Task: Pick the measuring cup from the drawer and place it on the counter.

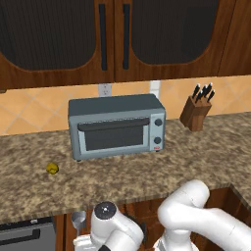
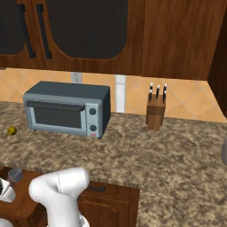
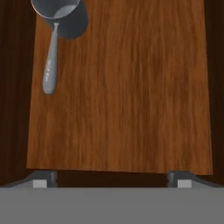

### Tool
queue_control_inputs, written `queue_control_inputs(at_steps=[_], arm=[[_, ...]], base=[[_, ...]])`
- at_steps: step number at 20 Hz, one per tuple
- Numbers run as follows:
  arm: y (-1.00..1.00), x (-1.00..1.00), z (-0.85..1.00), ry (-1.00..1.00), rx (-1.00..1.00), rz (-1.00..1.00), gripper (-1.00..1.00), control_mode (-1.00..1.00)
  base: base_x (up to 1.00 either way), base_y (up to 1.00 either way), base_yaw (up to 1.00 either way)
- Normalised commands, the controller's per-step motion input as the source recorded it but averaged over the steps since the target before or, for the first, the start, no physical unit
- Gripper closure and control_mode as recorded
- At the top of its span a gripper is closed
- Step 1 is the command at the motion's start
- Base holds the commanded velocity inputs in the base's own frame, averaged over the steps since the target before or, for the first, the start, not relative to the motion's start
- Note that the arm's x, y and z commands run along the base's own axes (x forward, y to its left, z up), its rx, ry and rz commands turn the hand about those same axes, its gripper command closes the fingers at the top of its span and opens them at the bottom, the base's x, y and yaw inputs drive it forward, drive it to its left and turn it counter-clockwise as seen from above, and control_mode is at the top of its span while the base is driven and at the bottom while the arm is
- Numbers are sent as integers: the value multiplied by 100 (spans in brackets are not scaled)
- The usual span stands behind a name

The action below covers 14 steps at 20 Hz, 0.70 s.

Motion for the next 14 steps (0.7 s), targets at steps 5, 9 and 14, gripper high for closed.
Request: queue_control_inputs(at_steps=[5,9,14], arm=[[20,-32,-17,0,0,0,-100,-100],[16,-67,-1,0,0,0,-100,-100],[18,-100,-3,0,-1,0,-100,-100]], base=[[0,0,0],[0,0,0],[0,0,0]])
